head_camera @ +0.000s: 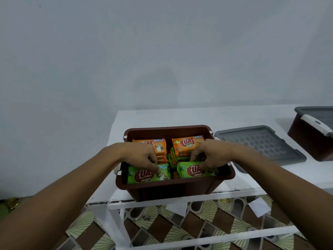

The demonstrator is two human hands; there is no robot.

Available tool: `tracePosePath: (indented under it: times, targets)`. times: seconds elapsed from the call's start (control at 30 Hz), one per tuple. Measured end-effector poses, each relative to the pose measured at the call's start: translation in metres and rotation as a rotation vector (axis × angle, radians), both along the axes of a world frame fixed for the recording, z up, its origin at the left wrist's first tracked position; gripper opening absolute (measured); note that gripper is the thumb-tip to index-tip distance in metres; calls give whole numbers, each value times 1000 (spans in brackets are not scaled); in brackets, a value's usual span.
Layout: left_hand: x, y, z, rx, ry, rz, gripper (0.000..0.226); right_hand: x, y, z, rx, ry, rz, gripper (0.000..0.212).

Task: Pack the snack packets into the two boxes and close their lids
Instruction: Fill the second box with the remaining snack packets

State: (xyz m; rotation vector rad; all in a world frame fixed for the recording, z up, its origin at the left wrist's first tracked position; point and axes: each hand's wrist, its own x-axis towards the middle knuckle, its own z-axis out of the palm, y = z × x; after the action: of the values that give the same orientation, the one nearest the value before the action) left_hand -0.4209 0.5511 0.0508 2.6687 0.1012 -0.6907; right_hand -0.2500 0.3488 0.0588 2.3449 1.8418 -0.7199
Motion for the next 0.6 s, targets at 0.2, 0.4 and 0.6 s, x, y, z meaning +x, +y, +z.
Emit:
tracePosePath:
  times: [0.2, 0.4, 0.6]
  targets:
    - [11, -9, -3, -67, 70, 101, 44, -1, 10, -2, -34, 26, 8, 41]
    - [15, -20, -8, -65, 94, 193, 43, -9, 13, -10, -73, 82, 78, 48]
    - [7, -12, -17, -58, -3, 98, 46, 1, 12, -14, -53, 70, 67, 40]
